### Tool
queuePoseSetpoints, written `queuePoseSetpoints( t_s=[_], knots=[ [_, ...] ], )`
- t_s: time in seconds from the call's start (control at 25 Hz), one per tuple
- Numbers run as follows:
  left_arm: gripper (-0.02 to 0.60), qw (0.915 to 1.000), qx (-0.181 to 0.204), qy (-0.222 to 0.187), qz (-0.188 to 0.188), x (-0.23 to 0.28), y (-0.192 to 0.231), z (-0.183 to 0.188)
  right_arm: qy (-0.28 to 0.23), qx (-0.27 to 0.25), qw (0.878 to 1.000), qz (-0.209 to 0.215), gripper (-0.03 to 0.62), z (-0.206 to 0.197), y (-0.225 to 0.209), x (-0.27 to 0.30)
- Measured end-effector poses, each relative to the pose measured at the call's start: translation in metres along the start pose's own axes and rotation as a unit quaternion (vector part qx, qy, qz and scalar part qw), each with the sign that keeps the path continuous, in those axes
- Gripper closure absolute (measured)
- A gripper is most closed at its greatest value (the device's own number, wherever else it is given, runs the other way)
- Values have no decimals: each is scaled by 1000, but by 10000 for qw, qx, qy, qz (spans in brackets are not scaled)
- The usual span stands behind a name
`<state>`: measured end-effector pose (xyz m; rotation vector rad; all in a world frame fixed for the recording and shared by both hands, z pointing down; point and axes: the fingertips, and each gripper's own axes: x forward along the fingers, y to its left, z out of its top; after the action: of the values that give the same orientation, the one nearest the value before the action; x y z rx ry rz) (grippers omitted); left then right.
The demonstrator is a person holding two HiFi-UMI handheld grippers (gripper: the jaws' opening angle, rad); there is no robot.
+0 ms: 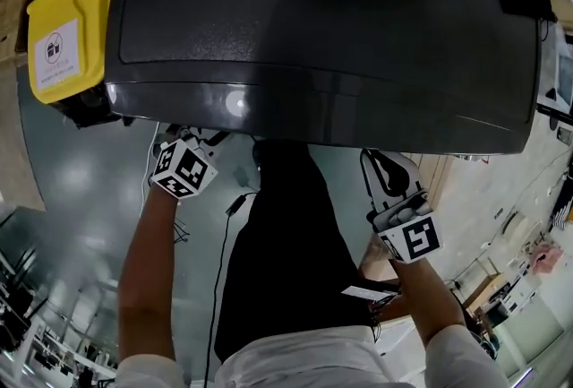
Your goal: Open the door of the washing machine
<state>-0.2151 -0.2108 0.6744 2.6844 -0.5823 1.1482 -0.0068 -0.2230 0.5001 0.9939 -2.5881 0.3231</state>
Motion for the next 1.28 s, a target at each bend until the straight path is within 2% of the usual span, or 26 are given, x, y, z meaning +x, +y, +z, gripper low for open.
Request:
queuePoseSetpoints(
  t_s=[0.12,0.32,0.56,0.72,1.04,1.28],
  knots=[
    [454,9999,94,56,-107,2,1,0,-33,-7,10000,-62,554,1,-1,-4],
    [457,9997,-92,31,-217,2,0,0,-57,13,9997,-241,554,-3,-4,-17],
    [457,9991,-400,99,-110,-1,-3,-7,-54,77,9989,-462,554,-5,-3,-35],
    [459,9989,-458,40,-104,-6,-12,-5,-147,17,9982,-584,554,-4,-1,-54],
    [465,9957,-892,-8,262,-15,-73,-15,-168,163,9960,-858,554,-31,3,-106],
    [468,9861,-1507,-17,704,-18,-142,-21,-336,177,9935,-1075,554,-59,18,-171]
  ],
)
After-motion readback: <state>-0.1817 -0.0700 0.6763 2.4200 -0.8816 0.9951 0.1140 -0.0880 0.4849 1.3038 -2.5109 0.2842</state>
